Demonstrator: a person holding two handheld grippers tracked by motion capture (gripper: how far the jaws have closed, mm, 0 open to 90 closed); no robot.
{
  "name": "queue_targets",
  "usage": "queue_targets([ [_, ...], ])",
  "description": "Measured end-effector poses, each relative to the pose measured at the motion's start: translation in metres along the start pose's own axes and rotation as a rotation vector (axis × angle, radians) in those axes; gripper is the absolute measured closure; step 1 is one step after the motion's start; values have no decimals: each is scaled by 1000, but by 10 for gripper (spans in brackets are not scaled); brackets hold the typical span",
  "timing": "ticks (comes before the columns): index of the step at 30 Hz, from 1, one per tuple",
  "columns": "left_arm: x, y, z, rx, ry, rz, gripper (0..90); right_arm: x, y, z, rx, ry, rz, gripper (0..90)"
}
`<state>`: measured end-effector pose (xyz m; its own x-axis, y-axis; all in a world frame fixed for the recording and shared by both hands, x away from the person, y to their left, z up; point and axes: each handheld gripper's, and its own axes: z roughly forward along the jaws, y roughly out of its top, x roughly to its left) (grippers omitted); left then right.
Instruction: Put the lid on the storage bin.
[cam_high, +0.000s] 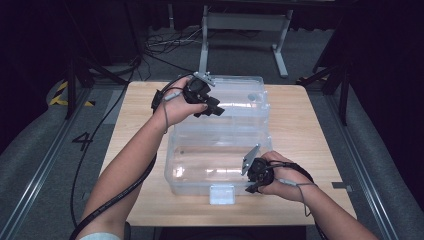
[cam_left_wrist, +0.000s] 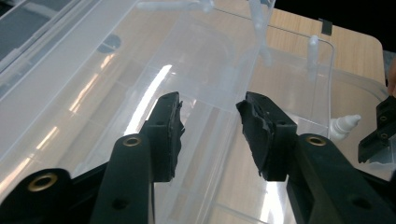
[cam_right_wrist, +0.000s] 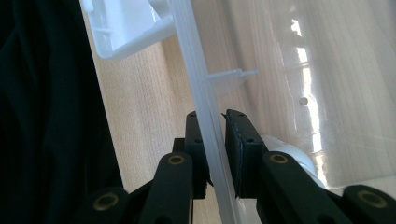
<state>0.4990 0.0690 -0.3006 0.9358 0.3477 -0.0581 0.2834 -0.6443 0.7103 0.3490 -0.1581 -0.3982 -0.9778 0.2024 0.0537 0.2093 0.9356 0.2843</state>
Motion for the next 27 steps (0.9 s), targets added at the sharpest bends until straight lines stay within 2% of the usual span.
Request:
queue_targets([
  [6,-2,3,8,41,-23,16,666,0,0,0,-2,-1,-1,799],
  [9,-2,4,10,32,-28,2,677,0,0,0,-3,-1,-2,799],
  [13,-3,5,11,40,-30,22,715,0,0,0,-1,-1,3,799],
  [14,-4,6,11,52,-45,12,728,0,0,0,-1,-1,3,799],
  [15,-4,7,11,52,-57,12,785,1,0,0,0,-2,3,799],
  [17,-6,7,12,58,-42,25,804,1,0,0,0,-2,2,799],
  [27,-10,9,10,73,-55,38,843,1,0,0,3,-4,3,801],
])
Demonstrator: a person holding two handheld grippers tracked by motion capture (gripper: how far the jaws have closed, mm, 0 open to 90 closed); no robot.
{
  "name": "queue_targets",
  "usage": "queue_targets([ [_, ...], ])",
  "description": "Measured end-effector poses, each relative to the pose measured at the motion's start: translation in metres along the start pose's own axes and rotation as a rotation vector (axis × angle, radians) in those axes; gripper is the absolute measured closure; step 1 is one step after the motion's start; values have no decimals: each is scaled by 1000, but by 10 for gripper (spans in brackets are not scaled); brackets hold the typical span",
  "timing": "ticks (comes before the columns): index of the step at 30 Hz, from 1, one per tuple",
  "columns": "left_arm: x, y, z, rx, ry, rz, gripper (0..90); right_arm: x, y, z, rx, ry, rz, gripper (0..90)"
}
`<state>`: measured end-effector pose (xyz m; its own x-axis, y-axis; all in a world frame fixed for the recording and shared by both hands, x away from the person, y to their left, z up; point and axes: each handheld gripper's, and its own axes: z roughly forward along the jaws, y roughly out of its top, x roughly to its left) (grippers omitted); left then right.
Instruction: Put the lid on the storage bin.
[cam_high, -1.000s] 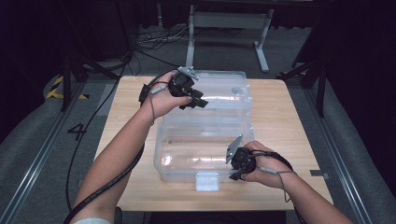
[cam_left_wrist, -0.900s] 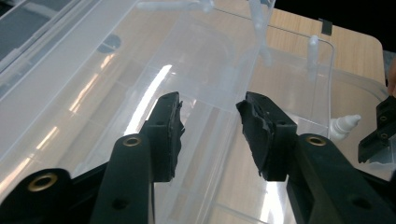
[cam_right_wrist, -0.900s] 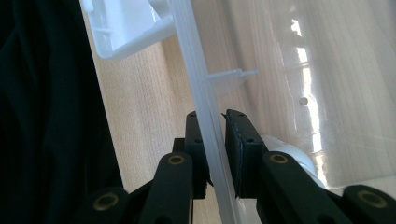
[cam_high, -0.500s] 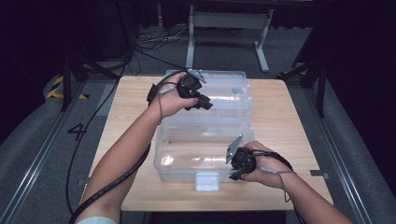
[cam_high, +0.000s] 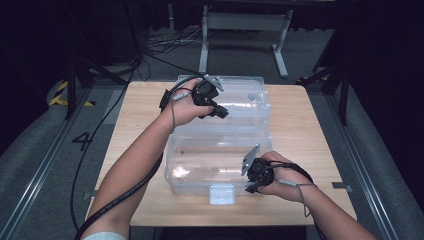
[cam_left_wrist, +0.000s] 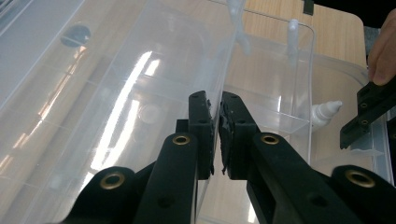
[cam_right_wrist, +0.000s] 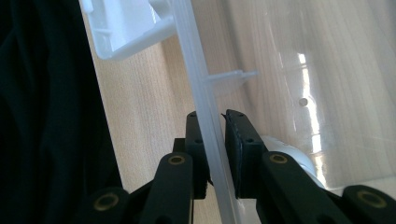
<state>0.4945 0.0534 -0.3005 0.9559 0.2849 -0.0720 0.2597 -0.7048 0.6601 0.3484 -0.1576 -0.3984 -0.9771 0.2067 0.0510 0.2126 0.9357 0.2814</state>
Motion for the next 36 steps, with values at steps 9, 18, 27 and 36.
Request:
queue_targets([
  [9,-8,2,-4,14,-8,27,854,0,0,0,2,0,3,801],
  [18,-23,3,-10,23,-10,57,860,0,0,1,-4,-1,-3,801],
  [27,-40,1,-14,34,-20,83,865,1,-1,1,-12,-4,-3,801],
  [36,-51,-2,-17,44,-25,98,868,1,-2,1,-25,-10,5,801],
])
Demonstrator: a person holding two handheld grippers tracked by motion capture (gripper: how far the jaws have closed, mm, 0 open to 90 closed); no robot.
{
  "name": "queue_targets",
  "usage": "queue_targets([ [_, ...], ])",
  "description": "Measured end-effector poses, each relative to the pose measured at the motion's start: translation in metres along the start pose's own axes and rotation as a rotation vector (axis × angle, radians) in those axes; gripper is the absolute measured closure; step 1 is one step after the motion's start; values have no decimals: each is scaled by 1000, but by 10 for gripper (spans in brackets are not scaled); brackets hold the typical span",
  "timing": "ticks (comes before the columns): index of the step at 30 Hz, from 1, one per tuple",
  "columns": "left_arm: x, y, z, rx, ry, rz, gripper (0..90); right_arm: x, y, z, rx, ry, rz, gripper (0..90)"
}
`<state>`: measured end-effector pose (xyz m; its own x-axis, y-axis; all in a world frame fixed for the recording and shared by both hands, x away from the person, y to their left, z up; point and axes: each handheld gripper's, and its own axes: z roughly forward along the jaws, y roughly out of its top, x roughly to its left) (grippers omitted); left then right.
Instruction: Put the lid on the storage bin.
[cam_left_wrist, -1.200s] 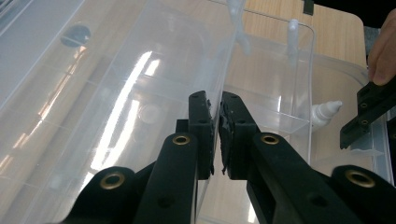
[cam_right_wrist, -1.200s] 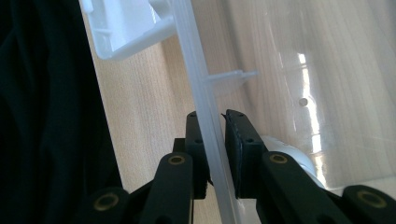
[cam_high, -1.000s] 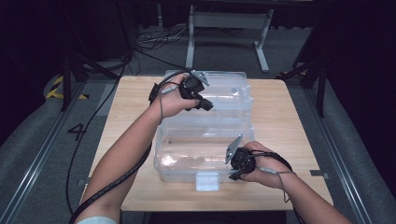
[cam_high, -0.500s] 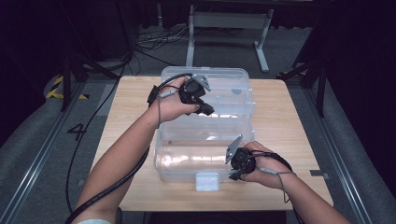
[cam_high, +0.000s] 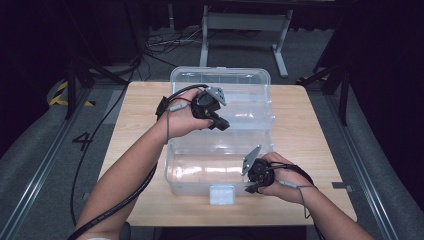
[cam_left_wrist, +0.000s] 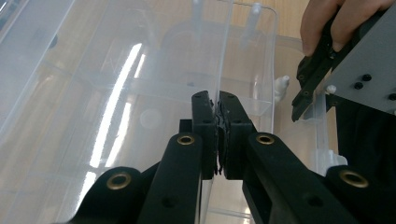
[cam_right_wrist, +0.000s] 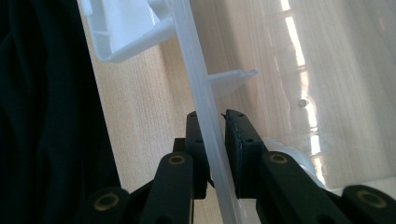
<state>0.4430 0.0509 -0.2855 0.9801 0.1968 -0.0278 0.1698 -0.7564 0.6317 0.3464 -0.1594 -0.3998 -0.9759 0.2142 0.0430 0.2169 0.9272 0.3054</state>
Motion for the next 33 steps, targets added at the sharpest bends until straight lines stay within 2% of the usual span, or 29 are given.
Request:
queue_targets([
  [15,-16,-4,-1,11,1,21,872,3,-1,-1,1,-9,12,802],
  [24,-23,-7,0,8,-16,27,874,2,-1,0,-6,-22,-11,803],
  [33,-31,-9,1,17,-19,43,875,4,-1,-1,3,-27,5,803],
])
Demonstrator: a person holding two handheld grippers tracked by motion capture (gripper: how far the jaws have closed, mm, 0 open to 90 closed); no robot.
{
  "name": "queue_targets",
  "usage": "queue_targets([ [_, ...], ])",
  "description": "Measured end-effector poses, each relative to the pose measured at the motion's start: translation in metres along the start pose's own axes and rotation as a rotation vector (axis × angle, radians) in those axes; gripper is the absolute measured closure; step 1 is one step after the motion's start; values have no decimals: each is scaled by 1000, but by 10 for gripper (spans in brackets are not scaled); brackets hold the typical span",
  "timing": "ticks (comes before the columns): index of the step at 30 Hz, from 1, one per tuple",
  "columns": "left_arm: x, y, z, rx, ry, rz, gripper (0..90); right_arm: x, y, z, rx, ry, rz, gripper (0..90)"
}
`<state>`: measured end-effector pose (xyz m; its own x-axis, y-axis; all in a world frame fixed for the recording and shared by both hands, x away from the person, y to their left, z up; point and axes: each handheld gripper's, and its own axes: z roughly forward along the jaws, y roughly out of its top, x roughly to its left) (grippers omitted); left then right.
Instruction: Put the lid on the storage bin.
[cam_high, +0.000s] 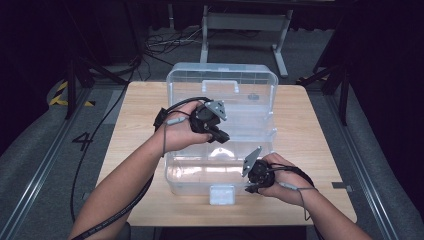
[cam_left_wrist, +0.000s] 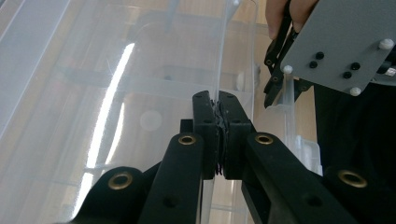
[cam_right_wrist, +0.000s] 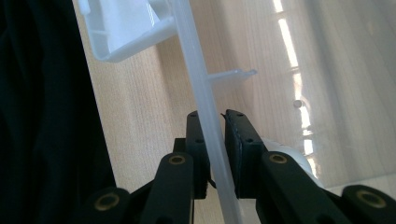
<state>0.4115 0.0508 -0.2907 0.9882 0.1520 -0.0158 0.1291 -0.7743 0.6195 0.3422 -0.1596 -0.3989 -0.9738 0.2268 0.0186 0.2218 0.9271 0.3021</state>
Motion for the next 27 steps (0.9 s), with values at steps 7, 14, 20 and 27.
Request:
queue_targets([
  [7,-9,-1,2,19,1,7,877,2,0,0,3,-12,0,804],
  [14,-14,-1,4,34,-1,20,879,2,0,0,-1,-19,-6,804],
  [20,-17,-2,5,41,-5,15,879,2,0,1,-8,-30,-27,803],
  [27,-18,-2,7,52,-23,13,880,3,-1,0,-12,-38,-22,801],
])
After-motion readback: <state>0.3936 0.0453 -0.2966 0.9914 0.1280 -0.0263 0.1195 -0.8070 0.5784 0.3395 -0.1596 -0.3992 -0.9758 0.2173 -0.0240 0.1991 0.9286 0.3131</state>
